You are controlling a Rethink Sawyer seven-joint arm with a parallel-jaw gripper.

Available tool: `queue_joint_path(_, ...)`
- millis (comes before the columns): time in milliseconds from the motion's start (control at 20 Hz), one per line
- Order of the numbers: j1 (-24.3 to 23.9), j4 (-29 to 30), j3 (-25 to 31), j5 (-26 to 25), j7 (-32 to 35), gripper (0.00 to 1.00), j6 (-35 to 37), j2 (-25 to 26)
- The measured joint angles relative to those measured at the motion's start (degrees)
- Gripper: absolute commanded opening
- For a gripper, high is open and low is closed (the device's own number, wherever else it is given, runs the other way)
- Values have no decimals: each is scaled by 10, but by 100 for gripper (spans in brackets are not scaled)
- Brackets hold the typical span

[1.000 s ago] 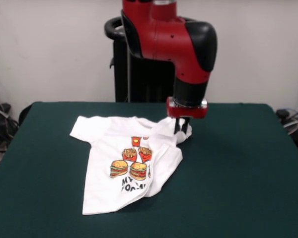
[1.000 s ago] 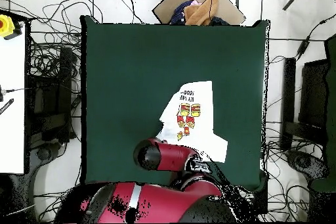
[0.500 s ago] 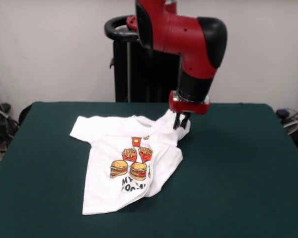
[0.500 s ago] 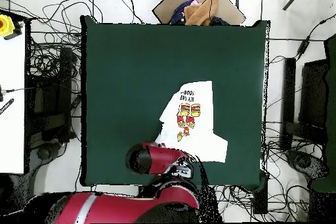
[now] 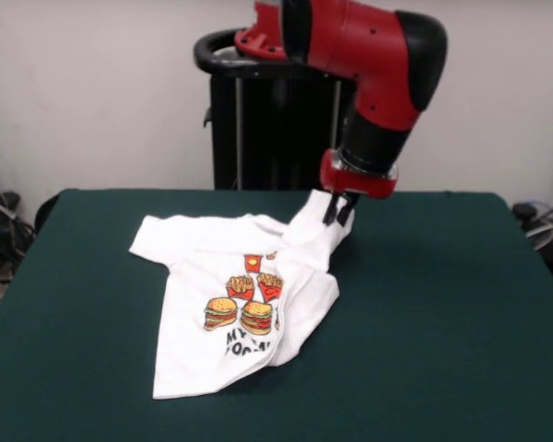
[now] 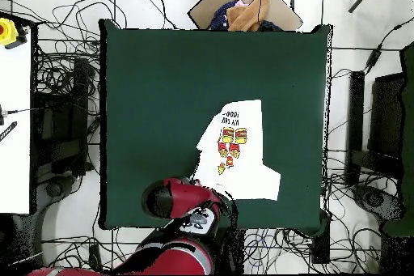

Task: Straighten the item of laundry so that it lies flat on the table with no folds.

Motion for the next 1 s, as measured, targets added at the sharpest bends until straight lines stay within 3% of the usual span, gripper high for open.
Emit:
queue_joint_path(450, 8, -1, -15, 24, 0, 0, 1, 9)
queue_joint_path(1000, 84, -11, -78, 59, 0, 0, 62, 20)
